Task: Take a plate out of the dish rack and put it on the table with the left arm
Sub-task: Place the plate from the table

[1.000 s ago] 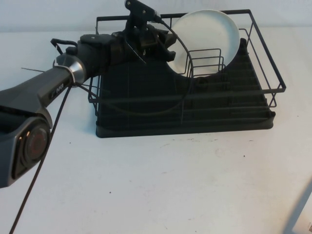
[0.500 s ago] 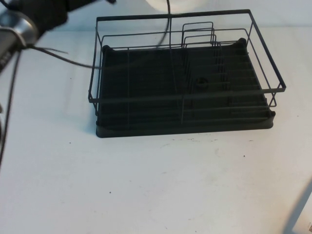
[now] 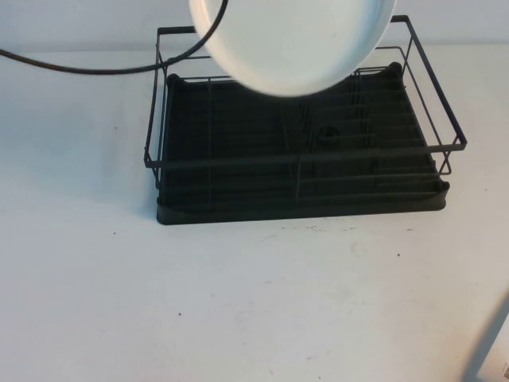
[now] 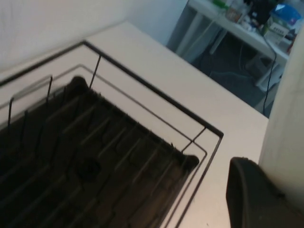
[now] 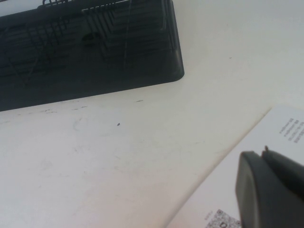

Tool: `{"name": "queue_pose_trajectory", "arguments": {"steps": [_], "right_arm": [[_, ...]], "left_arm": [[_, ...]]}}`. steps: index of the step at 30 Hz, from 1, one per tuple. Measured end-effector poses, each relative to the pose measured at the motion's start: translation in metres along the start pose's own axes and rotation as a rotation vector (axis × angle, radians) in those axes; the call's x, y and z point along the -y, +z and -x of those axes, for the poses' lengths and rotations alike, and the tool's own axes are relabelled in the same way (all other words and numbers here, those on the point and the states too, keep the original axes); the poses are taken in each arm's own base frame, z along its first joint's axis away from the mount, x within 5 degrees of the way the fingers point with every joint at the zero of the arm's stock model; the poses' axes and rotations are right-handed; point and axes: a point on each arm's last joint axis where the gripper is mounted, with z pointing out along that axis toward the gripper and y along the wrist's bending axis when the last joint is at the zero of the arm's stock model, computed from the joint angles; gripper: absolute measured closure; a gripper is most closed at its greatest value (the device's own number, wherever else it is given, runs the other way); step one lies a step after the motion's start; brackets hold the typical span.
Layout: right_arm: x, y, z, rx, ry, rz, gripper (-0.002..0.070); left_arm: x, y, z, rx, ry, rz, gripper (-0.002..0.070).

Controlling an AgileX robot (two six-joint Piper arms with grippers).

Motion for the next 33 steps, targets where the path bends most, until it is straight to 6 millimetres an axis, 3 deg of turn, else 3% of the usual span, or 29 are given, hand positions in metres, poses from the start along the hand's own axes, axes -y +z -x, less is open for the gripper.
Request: {"name": "queue_pose_trajectory", "arguments": {"steps": [6, 12, 16, 21, 24, 27, 29, 33], "right_arm": [[0.0, 0.0, 0.0, 0.0, 0.0, 0.0, 0.0696], [0.0, 0.0, 0.0, 0.0, 0.002, 0.001, 0.0696], [0.0, 0.0, 0.0, 0.0, 0.002, 0.001, 0.0696], [0.0, 0.0, 0.0, 0.0, 0.002, 0.001, 0.0696], [0.0, 0.0, 0.0, 0.0, 0.002, 0.001, 0.0696], [0.0, 0.0, 0.0, 0.0, 0.002, 0.001, 0.0696], [0.0, 0.0, 0.0, 0.0, 0.002, 0.001, 0.0696], [0.0, 0.0, 0.0, 0.0, 0.002, 0.001, 0.0696]], "left_arm": [[0.031, -0.017, -0.034, -0.104, -0.097, 0.006, 0.063], [0.087, -0.038, -0.113, -0.218, -0.178, -0.025, 0.0631], [0.102, -0.039, -0.172, -0.222, -0.272, 0.058, 0.063], [0.097, -0.026, -0.237, -0.203, -0.412, 0.17, 0.0631], [0.089, -0.016, -0.26, -0.205, -0.455, 0.194, 0.063], [0.078, -0.005, -0.271, -0.196, -0.482, 0.198, 0.0613], [0.069, 0.003, -0.277, -0.187, -0.488, 0.199, 0.0568], [0.051, 0.02, -0.295, -0.19, -0.542, 0.21, 0.0375]]}}
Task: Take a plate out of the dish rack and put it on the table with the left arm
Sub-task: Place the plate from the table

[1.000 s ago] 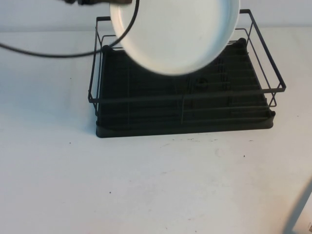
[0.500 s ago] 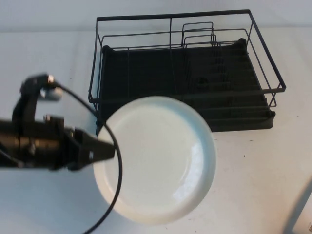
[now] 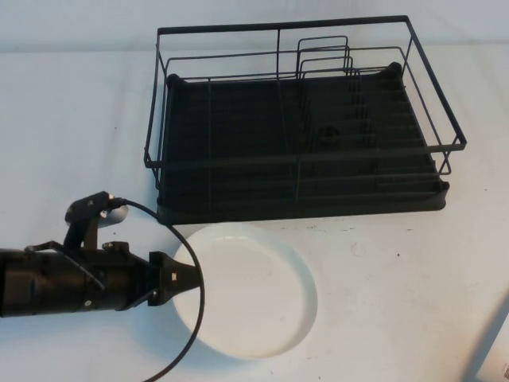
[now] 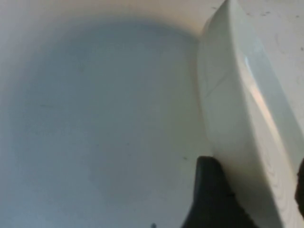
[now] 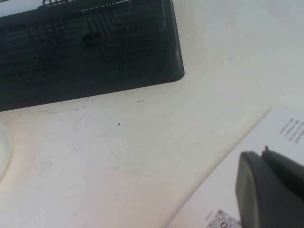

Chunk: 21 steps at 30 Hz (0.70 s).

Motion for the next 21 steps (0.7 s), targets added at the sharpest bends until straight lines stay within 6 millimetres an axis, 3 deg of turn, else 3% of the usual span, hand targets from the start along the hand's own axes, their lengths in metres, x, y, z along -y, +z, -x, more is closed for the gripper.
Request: {"name": "queue_pose_trajectory", "arguments": {"steps": [3, 8, 10, 14, 16, 21], "right_arm": [[0.0, 0.0, 0.0, 0.0, 0.0, 0.0, 0.0696], [0.0, 0.0, 0.0, 0.0, 0.0, 0.0, 0.0696], [0.0, 0.0, 0.0, 0.0, 0.0, 0.0, 0.0696], [0.0, 0.0, 0.0, 0.0, 0.0, 0.0, 0.0696], [0.0, 0.0, 0.0, 0.0, 0.0, 0.0, 0.0696], [0.0, 0.0, 0.0, 0.0, 0.0, 0.0, 0.0696]], "left_arm": [[-0.013, 0.013, -0.004, -0.006, -0.037, 0.021, 0.0278], [-0.02, 0.019, -0.006, -0.004, -0.013, 0.047, 0.0263], [-0.019, 0.016, -0.003, 0.009, 0.011, 0.053, 0.0313], [-0.01, 0.002, 0.004, 0.048, 0.105, 0.091, 0.0538], [-0.002, -0.011, 0.009, 0.071, 0.189, 0.117, 0.0617], [0.027, -0.055, 0.02, 0.19, 0.353, 0.21, 0.0668]]}}
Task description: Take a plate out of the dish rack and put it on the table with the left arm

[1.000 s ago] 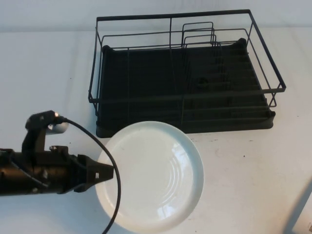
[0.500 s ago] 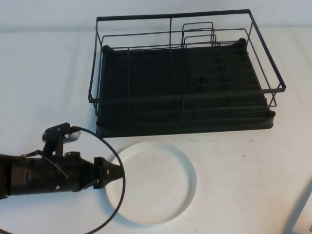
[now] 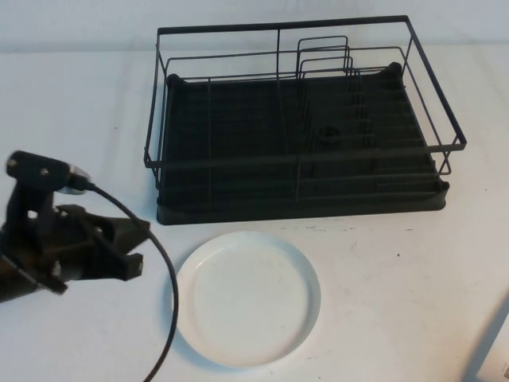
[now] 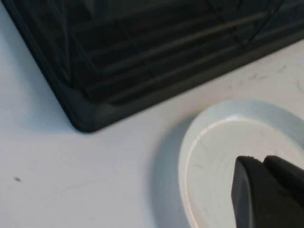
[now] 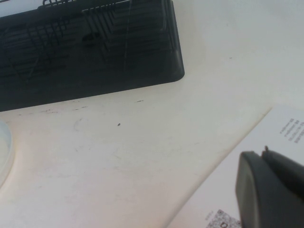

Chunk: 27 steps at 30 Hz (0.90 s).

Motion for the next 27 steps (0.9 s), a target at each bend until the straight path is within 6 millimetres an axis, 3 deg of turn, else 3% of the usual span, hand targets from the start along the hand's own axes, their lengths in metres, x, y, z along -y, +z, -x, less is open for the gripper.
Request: {"name": "queue_pose_trajectory", "arguments": {"steps": [5, 10, 13, 19, 27], "right_arm": [[0.0, 0.0, 0.0, 0.0, 0.0, 0.0, 0.0696], [0.0, 0.0, 0.0, 0.0, 0.0, 0.0, 0.0696], [0.0, 0.0, 0.0, 0.0, 0.002, 0.001, 0.0696], [0.0, 0.0, 0.0, 0.0, 0.002, 0.001, 0.0696], [0.0, 0.0, 0.0, 0.0, 0.002, 0.001, 0.0696]], "left_arm": [[0.015, -0.055, 0.007, 0.177, 0.086, 0.181, 0.0673], [0.033, -0.102, -0.019, 0.357, 0.113, 0.324, 0.0674], [0.043, -0.112, -0.041, 0.409, 0.133, 0.324, 0.0675], [0.056, -0.115, -0.07, 0.444, 0.16, 0.271, 0.0675], [0.053, -0.116, -0.075, 0.452, 0.156, 0.305, 0.0675]]}}
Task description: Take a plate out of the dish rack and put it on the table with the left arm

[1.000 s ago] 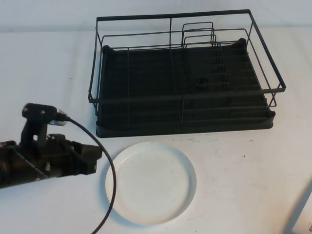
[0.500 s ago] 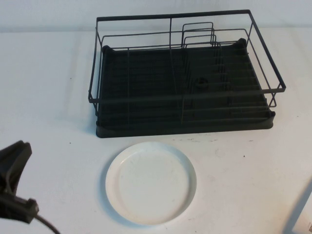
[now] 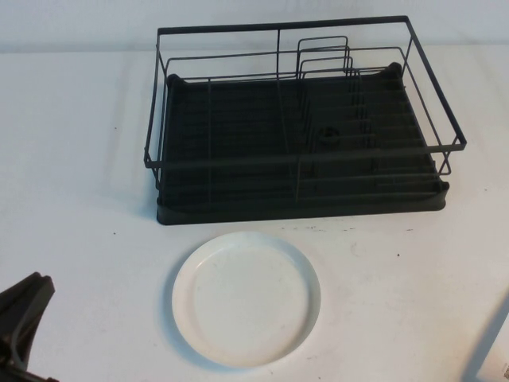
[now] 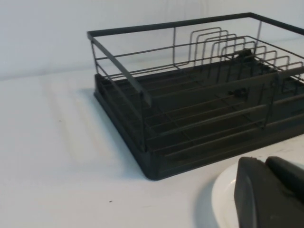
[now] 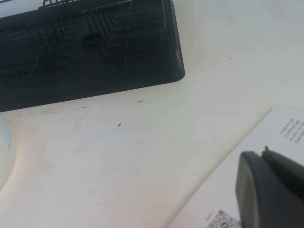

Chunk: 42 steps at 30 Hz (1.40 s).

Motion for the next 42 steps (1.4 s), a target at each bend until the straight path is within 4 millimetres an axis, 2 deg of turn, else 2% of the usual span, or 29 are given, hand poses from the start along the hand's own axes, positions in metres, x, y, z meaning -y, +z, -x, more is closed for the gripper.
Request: {"name": "queue_pose_trajectory", "arguments": {"steps": [9, 21, 32, 38, 42], "right_arm": [[0.0, 0.0, 0.0, 0.0, 0.0, 0.0, 0.0696], [0.0, 0.0, 0.0, 0.0, 0.0, 0.0, 0.0696], [0.0, 0.0, 0.0, 0.0, 0.0, 0.0, 0.0696], [0.0, 0.0, 0.0, 0.0, 0.0, 0.0, 0.0696], [0.0, 0.0, 0.0, 0.0, 0.0, 0.0, 0.0696]], "left_arm": [[-0.004, 0.001, -0.015, -0.027, -0.055, 0.059, 0.0675], [-0.011, 0.0, -0.016, -0.029, -0.057, 0.134, 0.0675], [-0.013, -0.003, -0.029, -0.145, -0.215, 0.179, 0.0675], [-0.013, -0.012, -0.048, -0.026, -0.182, 0.243, 0.0675], [-0.011, -0.02, -0.052, 0.07, -0.156, 0.255, 0.0675]]}}
